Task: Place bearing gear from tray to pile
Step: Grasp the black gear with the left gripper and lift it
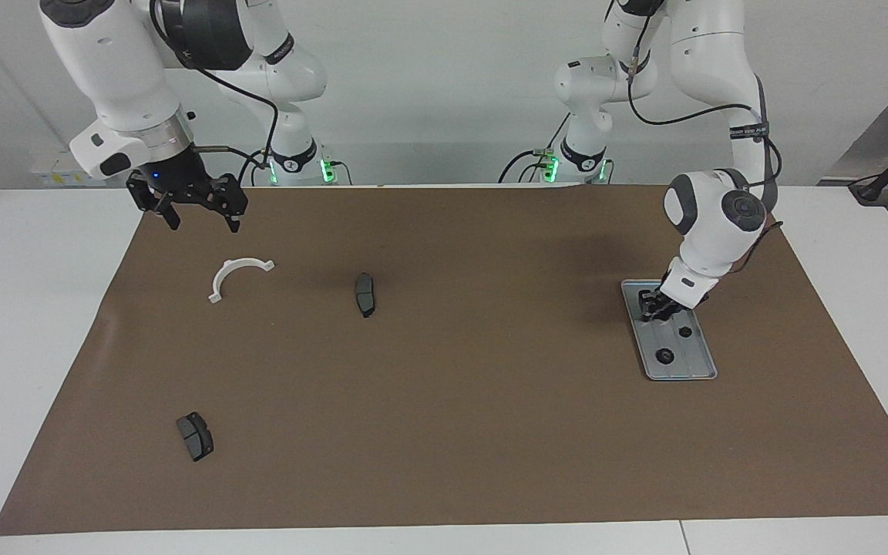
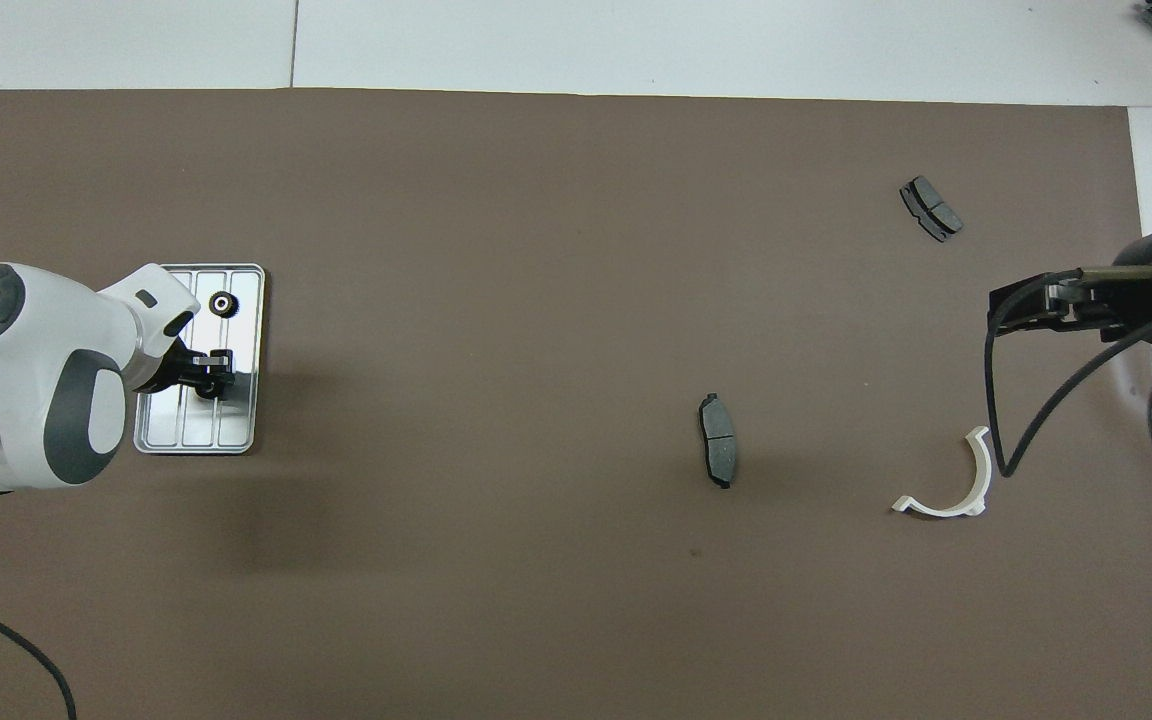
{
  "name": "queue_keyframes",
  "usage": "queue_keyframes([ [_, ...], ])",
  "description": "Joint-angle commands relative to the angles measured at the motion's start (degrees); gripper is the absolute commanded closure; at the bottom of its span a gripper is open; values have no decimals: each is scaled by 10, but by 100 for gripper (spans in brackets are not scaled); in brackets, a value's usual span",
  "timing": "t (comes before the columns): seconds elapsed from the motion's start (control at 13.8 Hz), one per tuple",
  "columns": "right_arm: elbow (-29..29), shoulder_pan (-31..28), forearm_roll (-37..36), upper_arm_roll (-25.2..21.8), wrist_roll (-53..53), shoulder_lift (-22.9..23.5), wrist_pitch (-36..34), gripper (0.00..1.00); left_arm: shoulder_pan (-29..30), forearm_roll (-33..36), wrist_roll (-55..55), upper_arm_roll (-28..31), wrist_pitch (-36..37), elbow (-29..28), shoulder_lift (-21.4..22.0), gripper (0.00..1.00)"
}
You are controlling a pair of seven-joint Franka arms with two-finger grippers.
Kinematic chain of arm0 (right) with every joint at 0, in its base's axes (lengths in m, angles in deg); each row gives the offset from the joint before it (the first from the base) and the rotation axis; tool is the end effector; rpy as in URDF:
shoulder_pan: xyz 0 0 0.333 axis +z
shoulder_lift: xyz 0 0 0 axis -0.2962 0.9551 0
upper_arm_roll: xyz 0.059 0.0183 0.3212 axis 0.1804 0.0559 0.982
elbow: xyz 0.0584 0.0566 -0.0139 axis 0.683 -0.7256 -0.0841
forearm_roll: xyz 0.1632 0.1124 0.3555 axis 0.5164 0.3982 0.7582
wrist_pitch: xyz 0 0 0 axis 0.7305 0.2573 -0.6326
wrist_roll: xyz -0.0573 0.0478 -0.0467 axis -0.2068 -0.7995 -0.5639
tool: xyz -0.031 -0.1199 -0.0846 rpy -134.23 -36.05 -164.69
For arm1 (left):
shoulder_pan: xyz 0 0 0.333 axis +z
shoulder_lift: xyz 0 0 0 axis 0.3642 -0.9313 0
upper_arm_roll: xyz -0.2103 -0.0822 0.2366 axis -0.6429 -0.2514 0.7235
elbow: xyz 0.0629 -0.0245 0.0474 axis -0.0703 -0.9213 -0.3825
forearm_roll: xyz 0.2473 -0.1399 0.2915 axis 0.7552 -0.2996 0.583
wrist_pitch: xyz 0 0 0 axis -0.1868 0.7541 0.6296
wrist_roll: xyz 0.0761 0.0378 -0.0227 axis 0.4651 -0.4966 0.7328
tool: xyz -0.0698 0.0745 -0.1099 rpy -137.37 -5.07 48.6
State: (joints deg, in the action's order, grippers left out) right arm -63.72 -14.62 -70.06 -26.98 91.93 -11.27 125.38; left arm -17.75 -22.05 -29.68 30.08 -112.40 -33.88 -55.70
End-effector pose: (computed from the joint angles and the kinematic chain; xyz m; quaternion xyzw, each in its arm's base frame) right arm 0.5711 0.0170 0.5648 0.9992 -0.0374 -0.0003 0.0130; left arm 0.5737 0.0007 0.2594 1.0000 -0.0026 -0.0074 0.0025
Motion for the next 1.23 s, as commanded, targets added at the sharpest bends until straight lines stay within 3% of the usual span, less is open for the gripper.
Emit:
queue_keyframes([
  [0.0, -10, -4, 2, 2, -10, -8, 6, 0, 12, 8, -5, -3, -3, -19, 13, 69],
  [0.29, -10, -4, 2, 2, -10, -8, 6, 0, 12, 8, -5, -3, 0, -12, 12, 86],
  [0.58, -10, -4, 2, 2, -10, -8, 6, 0, -11, 4, 28, -5, 67, 77, -7, 92],
  [1.16, -10, -4, 2, 2, -10, -8, 6, 0, -226, 5, 368, -4, 53, 97, -10, 92],
])
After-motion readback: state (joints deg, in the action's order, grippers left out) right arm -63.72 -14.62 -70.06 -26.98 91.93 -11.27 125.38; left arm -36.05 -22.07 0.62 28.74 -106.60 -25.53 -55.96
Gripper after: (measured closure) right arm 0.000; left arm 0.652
